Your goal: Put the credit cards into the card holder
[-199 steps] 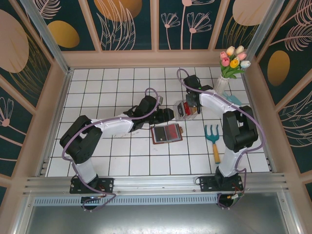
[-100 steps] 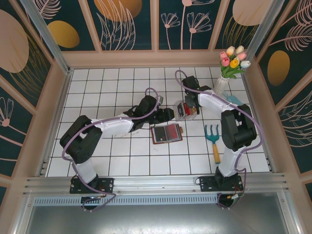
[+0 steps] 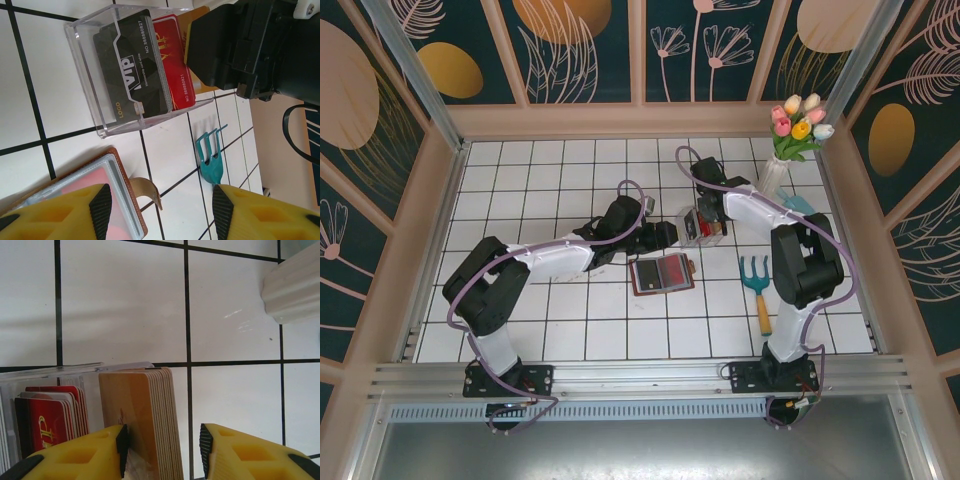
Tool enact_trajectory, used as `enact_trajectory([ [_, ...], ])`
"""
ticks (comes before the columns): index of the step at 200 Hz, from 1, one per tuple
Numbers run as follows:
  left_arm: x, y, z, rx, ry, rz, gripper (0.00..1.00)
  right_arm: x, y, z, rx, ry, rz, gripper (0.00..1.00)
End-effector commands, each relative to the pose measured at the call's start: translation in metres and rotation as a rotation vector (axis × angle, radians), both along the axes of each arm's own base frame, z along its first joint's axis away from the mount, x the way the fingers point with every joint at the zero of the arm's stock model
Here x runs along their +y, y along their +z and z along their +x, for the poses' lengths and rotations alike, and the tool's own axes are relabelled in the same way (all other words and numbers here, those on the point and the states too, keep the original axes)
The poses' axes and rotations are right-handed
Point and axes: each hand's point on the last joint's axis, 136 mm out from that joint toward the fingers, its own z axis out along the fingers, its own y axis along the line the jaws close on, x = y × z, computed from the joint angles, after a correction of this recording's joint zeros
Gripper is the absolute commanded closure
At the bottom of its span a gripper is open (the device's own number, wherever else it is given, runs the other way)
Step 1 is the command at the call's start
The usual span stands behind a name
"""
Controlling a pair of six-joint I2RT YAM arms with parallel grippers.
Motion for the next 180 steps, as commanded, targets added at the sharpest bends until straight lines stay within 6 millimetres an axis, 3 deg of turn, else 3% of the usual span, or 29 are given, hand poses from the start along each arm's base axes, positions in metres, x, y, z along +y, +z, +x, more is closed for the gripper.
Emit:
enact_trajectory([
  [1,-0.008,0.005,0.001,0.000,-0.015,-0.024,0.42,-0.013,0.015,-0.005,0.001,-0.002,-0.075,0.55],
  [109,-0.007,0.004,0.001,0.000,-0.014,-0.020,0.42,-0.018,0.028,-0.005,-0.027,-0.016,-0.100,0.57],
  [180,-0.007,0.003,0.000,0.004,-0.016,-0.018,0.43,-0.019,0.034,-0.006,-0.035,-0.020,-0.092,0.64],
])
